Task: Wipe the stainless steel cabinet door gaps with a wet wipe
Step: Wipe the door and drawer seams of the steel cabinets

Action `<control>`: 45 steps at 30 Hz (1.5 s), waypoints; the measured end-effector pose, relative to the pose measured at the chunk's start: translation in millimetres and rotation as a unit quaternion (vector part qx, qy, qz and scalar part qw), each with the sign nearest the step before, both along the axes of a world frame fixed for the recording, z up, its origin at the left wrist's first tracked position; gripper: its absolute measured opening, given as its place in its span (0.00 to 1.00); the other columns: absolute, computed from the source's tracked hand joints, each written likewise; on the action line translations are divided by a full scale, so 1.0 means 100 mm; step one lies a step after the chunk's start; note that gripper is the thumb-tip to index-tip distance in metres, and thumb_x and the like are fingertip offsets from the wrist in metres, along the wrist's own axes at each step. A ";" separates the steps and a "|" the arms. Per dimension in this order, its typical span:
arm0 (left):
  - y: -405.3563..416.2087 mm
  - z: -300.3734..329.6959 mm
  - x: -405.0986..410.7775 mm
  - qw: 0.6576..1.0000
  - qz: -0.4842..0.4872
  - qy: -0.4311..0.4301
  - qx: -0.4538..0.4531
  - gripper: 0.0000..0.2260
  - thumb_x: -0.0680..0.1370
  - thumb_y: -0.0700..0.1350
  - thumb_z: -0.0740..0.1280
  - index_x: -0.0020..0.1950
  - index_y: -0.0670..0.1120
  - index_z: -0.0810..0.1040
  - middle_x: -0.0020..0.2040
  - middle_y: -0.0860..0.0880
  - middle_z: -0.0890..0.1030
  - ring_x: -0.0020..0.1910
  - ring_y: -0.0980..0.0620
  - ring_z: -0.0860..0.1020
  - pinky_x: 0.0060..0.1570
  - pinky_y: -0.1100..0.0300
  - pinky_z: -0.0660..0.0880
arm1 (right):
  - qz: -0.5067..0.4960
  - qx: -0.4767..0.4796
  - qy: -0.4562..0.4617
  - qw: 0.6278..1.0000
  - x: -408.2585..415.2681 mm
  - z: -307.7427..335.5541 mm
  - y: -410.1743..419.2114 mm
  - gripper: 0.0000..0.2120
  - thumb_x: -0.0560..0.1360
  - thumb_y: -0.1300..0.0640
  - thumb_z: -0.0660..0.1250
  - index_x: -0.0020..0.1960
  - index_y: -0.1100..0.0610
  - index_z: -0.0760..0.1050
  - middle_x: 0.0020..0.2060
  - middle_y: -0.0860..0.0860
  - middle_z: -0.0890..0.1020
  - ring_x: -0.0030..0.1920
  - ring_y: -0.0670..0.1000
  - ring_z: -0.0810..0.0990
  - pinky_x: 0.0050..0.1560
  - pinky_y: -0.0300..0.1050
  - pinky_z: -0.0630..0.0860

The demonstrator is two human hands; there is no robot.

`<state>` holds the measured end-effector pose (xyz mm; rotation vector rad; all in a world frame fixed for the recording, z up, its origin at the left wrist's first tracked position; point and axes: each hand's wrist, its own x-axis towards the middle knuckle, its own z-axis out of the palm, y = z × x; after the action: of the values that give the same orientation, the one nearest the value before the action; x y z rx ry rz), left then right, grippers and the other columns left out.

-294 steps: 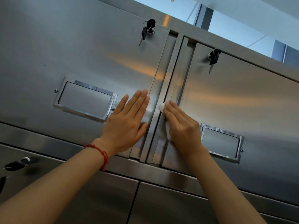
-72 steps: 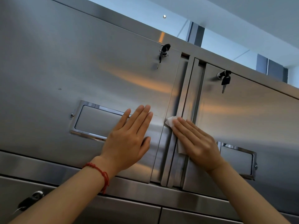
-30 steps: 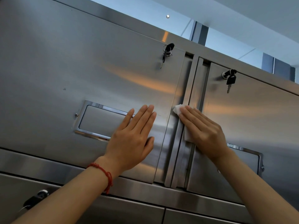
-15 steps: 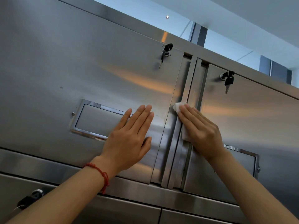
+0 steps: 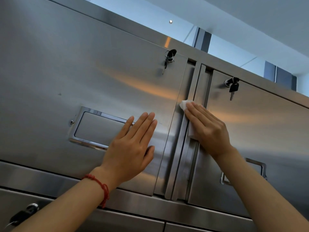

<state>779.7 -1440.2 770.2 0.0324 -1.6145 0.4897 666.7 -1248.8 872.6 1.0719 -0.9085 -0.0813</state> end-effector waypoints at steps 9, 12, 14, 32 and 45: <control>0.00 0.00 0.00 1.000 0.006 -0.002 0.000 0.25 0.79 0.51 0.51 0.72 0.38 0.64 0.73 0.40 0.63 0.72 0.43 0.62 0.68 0.42 0.63 | 0.007 -0.027 0.041 0.999 0.00 0.32 -0.04 0.16 0.67 0.74 0.73 0.55 0.69 0.79 0.54 0.64 0.80 0.55 0.62 0.80 0.50 0.57 0.80; 0.00 0.00 0.00 1.000 0.003 -0.001 0.002 0.25 0.79 0.51 0.51 0.72 0.38 0.64 0.72 0.40 0.64 0.72 0.43 0.62 0.68 0.42 0.63 | 0.006 -0.031 0.038 0.999 0.02 0.35 -0.05 0.18 0.66 0.73 0.75 0.55 0.69 0.79 0.54 0.65 0.80 0.54 0.62 0.81 0.51 0.58 0.79; 0.00 0.00 0.01 1.000 0.004 -0.002 0.001 0.25 0.79 0.51 0.51 0.71 0.38 0.65 0.72 0.40 0.64 0.72 0.43 0.62 0.68 0.42 0.63 | 0.009 -0.036 0.036 0.999 0.03 0.34 -0.06 0.18 0.66 0.74 0.74 0.55 0.69 0.79 0.54 0.64 0.80 0.54 0.62 0.80 0.51 0.58 0.79; 0.00 0.00 0.01 1.000 0.002 -0.003 0.002 0.25 0.78 0.51 0.52 0.71 0.38 0.65 0.72 0.40 0.63 0.72 0.43 0.62 0.67 0.42 0.64 | 0.013 -0.039 0.021 0.999 0.02 0.20 -0.09 0.17 0.66 0.73 0.75 0.55 0.69 0.79 0.54 0.64 0.80 0.55 0.62 0.80 0.51 0.58 0.80; 0.00 0.00 0.01 1.000 0.003 -0.005 0.004 0.25 0.78 0.51 0.52 0.71 0.38 0.65 0.73 0.40 0.63 0.72 0.43 0.62 0.68 0.43 0.64 | 0.029 -0.039 0.026 0.999 -0.01 0.18 -0.09 0.15 0.68 0.73 0.74 0.54 0.69 0.80 0.54 0.64 0.81 0.55 0.61 0.80 0.51 0.57 0.80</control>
<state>780.6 -1440.1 770.2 0.0401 -1.6271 0.4885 666.1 -1257.7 890.4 1.0185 -0.8278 -0.0252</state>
